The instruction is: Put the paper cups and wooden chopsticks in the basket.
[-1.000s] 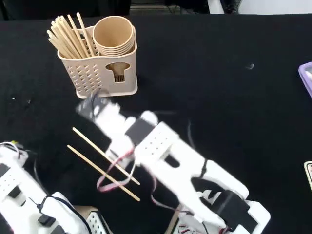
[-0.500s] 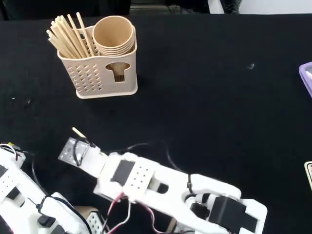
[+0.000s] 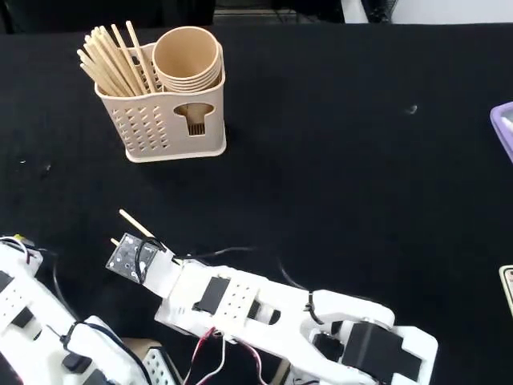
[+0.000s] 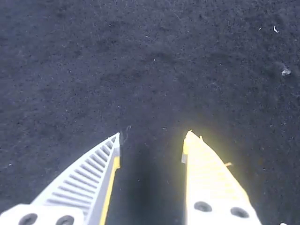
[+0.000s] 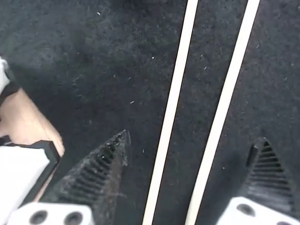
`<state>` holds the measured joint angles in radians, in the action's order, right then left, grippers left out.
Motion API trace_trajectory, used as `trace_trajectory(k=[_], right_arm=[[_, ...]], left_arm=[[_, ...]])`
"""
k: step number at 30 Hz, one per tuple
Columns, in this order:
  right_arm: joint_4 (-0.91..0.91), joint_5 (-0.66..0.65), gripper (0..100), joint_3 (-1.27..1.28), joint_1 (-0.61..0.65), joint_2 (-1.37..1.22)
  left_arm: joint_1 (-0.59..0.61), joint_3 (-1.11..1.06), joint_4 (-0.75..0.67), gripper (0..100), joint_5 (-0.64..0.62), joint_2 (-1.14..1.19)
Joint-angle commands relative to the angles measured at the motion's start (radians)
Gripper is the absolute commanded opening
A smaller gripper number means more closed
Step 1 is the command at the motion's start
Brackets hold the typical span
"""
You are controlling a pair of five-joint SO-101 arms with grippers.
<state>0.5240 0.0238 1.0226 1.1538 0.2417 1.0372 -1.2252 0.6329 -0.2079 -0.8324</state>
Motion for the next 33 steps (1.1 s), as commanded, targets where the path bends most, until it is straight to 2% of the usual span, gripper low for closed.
trace_trajectory(k=[1, 6, 11, 17, 23, 29, 33], right_arm=[[-0.018, -0.029, 38.8, -0.064, -0.054, -0.082], [0.123, -0.035, 38.9, -0.202, -0.058, -0.193], [0.15, -0.035, 37.6, -0.213, -0.057, -0.209], [0.13, -0.037, 13.9, -0.222, -0.061, -0.208], [0.123, -0.037, 1.0, -0.228, -0.061, -0.208], [0.123, -0.037, 1.0, -0.226, -0.123, -0.191], [0.169, -0.037, 1.0, -0.205, -0.186, -0.082]], left_arm=[[0.002, 0.061, -0.012, 21, -0.012, -0.021], [0.002, 0.058, -0.012, 21, -0.012, -0.021], [0.002, 0.058, -0.015, 21, -0.012, -0.021], [0.002, 0.058, -0.015, 21, -0.012, -0.021], [0.002, 0.058, -0.017, 21, -0.012, -0.021], [0.001, 0.058, -0.017, 21, -0.012, -0.021], [-0.004, 0.058, -0.017, 21, -0.012, -0.021]])
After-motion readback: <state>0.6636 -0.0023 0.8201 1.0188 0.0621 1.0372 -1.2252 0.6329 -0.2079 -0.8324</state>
